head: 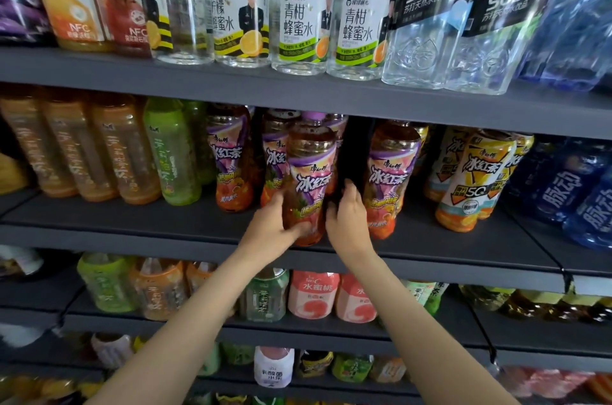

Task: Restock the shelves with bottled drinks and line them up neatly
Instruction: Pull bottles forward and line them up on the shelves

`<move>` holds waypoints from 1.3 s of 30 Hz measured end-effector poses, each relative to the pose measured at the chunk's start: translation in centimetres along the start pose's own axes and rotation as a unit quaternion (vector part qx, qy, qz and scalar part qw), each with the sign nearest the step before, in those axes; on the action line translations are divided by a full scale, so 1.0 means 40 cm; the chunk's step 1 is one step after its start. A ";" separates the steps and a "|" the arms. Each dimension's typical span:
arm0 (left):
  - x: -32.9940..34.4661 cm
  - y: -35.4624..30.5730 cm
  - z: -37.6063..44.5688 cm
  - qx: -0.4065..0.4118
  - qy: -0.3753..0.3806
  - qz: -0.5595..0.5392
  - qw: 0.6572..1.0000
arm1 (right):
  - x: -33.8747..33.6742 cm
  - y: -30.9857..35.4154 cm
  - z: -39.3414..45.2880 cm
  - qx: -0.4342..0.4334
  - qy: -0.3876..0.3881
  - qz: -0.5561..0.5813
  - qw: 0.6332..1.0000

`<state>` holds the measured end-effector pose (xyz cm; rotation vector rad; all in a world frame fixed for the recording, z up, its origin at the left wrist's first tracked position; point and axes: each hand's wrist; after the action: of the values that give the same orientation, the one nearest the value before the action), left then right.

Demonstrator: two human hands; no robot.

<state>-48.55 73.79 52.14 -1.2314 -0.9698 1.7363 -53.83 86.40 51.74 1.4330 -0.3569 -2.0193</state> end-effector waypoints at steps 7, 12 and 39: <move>-0.120 0.038 -0.015 -0.026 -0.004 0.008 1.000 | 0.081 0.032 0.188 0.160 0.054 0.036 0.985; -0.126 0.054 -0.005 -0.023 0.001 0.005 1.000 | 0.105 0.022 0.196 0.187 -0.036 0.013 0.982; -0.119 0.061 0.004 -0.007 0.025 -0.036 0.999 | 0.072 0.009 0.073 0.100 0.019 -0.003 0.995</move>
<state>-48.01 68.50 51.70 -1.2279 -0.9859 1.6392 -57.01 83.92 50.89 1.5922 -0.5516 -2.0040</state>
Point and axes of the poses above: each hand's wrist, its own z-axis towards the middle knuckle, its own x-axis out of the palm, y = z × x, and after that the axes turned 14 degrees about -z, right-handed
